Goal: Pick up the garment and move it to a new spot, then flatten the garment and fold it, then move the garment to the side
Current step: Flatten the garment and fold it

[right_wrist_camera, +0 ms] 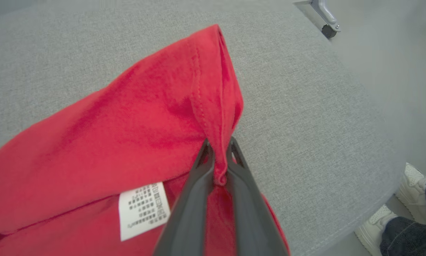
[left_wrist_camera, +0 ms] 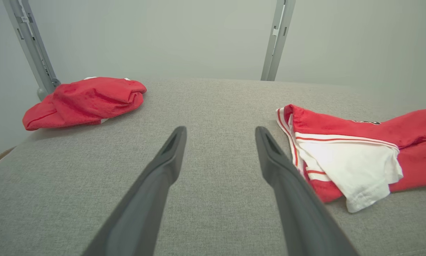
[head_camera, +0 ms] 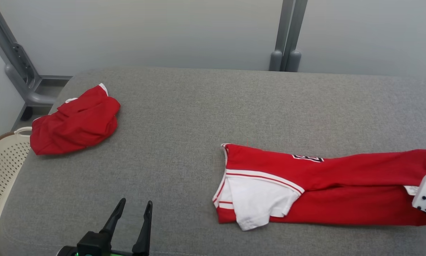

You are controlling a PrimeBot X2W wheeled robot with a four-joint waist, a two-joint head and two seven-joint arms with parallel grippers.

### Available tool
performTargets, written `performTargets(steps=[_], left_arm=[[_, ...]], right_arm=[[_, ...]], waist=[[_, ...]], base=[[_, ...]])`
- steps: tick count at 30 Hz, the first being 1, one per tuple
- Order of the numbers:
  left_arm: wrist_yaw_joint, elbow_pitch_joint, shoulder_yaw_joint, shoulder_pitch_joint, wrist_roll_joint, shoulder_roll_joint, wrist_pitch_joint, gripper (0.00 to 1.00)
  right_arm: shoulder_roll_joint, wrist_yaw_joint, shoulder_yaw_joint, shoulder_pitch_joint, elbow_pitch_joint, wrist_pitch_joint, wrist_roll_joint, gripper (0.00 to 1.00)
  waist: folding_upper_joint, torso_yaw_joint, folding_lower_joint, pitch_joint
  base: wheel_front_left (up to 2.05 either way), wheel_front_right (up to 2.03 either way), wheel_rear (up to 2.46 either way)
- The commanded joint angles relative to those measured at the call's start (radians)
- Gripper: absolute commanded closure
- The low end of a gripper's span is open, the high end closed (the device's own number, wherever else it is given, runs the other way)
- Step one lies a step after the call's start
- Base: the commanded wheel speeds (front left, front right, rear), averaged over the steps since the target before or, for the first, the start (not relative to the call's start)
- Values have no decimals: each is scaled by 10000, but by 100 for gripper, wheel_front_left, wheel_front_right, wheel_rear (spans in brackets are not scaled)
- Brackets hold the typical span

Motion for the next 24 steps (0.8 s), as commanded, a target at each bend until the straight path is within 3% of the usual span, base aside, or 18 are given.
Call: performTargets(steps=[1,7,11,24], left_arm=[[63,-66,77,37,84,-47,-12,0],[99,-147,111,86,183,-117,-12,0],[80,-102,92,67,222,-150,-12,0],[4,50,114,-119,215,-343,-12,0]], right_arm=[[-70,-18,-78,139,-312,28,-163,100],[-63,-18,201,315,-1353,348,-694,100],[-49,-17,999,238,-1217,689,-202,100],[-60,-17,6097,338,-211,1210,3930,100]], waist=[[0,-28,0,-18],[0,-100,0,-81],[0,-94,0,-131],[0,-9,0,-158]], base=[[0,0,0],[0,0,0],[0,0,0],[0,0,0]])
